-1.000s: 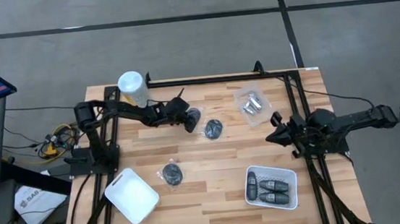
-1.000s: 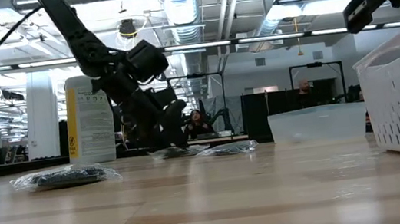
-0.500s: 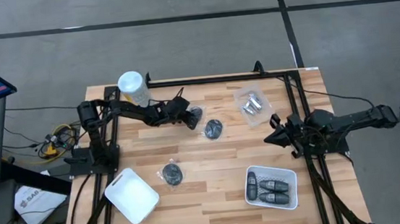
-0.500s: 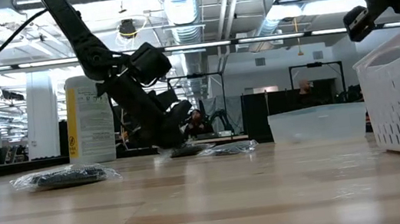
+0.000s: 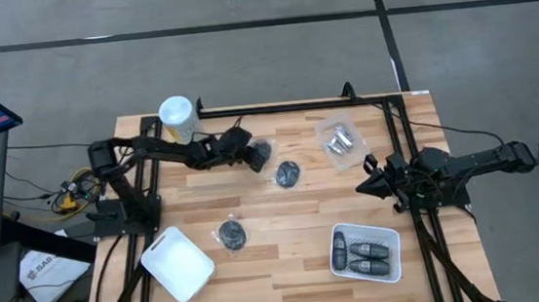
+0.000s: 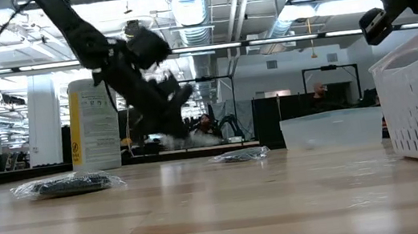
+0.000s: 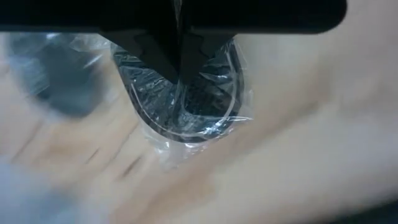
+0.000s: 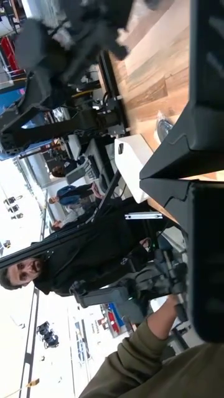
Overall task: Pick & Place Travel size toiletries
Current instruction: Put the black hairbrush into the left white bin
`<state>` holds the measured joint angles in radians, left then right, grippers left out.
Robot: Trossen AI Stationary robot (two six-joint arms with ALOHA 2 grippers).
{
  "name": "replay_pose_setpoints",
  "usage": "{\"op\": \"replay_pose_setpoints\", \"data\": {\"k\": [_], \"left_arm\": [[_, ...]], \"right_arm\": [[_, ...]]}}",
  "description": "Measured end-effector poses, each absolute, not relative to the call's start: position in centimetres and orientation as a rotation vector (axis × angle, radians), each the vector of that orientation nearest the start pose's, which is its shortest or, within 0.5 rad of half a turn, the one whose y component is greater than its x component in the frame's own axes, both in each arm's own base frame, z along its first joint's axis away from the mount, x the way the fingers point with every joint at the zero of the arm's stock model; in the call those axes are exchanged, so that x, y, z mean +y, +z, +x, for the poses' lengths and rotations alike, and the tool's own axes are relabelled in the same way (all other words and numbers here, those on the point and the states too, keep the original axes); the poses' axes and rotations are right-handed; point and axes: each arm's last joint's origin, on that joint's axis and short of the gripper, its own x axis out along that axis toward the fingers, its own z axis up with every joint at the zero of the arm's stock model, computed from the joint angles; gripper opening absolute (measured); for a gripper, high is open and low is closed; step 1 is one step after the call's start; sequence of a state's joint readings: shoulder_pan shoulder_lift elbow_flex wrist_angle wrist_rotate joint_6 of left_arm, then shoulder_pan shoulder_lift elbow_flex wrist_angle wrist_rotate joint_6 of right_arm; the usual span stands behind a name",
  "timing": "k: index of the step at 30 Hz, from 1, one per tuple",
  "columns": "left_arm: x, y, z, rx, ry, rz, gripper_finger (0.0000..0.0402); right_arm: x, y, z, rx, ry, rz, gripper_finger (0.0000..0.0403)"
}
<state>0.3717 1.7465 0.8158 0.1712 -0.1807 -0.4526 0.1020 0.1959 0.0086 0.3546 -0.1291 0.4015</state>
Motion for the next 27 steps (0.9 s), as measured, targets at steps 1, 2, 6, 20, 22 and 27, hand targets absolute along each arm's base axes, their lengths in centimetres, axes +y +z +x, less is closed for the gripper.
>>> {"op": "replay_pose_setpoints", "data": {"k": [1, 2, 6, 20, 22, 27], "left_arm": [[12.5, 14.4, 30.6, 0.606, 0.689, -0.49, 0.0001], [12.4, 15.1, 30.5, 0.583, 0.687, -0.488, 0.0001], [11.8, 17.9, 30.1, 0.494, 0.661, -0.479, 0.0001], [2.1, 28.5, 26.3, 0.312, 0.084, -0.425, 0.0001], [0.0, 29.3, 25.0, 0.346, -0.022, -0.419, 0.0001], [-4.7, 30.1, 21.2, 0.501, -0.204, -0.486, 0.0001]], "right_arm": [[1.5, 18.4, 10.7, -0.118, 0.261, 0.397, 0.0], [1.5, 18.4, 10.7, -0.118, 0.261, 0.397, 0.0], [1.5, 18.4, 10.7, -0.117, 0.262, 0.397, 0.0], [1.5, 18.4, 10.7, -0.114, 0.261, 0.397, 0.0], [1.5, 18.4, 10.7, -0.114, 0.261, 0.397, 0.0], [1.5, 18.3, 10.7, -0.11, 0.261, 0.397, 0.0]]}}
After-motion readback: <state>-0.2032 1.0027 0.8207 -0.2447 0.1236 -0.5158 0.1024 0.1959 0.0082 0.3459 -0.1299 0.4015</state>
